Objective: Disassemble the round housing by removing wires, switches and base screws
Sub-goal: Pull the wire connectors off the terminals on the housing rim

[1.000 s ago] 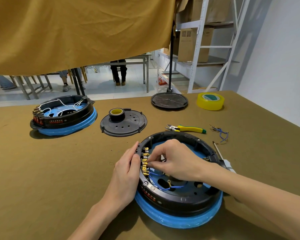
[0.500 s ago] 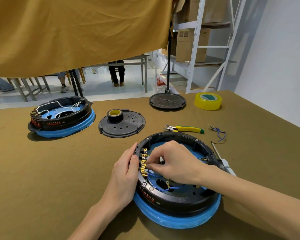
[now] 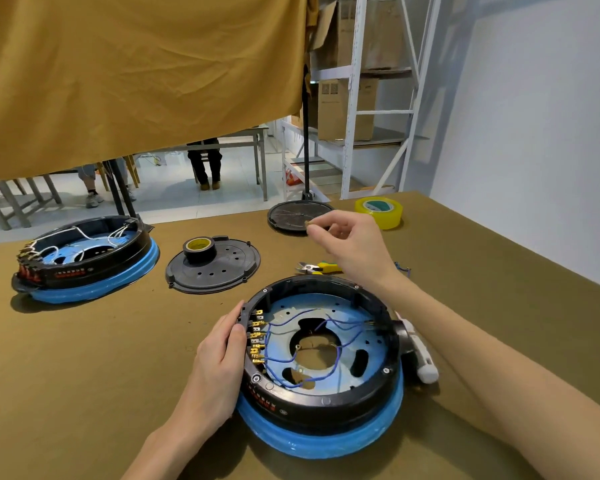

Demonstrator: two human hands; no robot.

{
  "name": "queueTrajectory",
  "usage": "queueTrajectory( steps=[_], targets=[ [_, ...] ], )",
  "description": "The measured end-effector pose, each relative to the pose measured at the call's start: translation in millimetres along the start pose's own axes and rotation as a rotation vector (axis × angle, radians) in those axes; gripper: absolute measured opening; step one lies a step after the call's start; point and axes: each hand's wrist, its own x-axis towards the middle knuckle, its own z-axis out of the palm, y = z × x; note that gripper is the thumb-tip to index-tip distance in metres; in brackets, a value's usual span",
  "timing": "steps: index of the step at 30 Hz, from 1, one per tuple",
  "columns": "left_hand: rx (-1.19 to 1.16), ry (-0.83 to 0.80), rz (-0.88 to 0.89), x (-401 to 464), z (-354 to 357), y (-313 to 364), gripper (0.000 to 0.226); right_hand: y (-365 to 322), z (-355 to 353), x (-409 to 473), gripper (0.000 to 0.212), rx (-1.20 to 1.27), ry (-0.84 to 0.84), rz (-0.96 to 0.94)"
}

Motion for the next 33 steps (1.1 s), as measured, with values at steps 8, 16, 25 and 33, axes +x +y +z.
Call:
queueTrajectory(
  steps=[8,16,25,33],
  targets=[
    [0.006,-0.006,-0.02,-0.4,-1.6,2.8,0.037,105.8,-45.7,22.0,0.026,-0.633,-0.135,0.333],
    [0.047,-0.001,-0.046,-0.8,-4.1,6.7,0.044,102.0,-49.7,9.9,0.024,-0.854,-0.067,0.184],
    [0.128,0.304,-0.013,-7.4,0.8,11.1,0.009,-20.9,31.2,-58.8,0.011,-0.153,-0.639,-0.13],
    [0.057,0.254,0.009,-15.4,6.4,9.3,0.009,-17.7,43.2,-71.5,0.016,-0.118,-0.807,0.031]
  ],
)
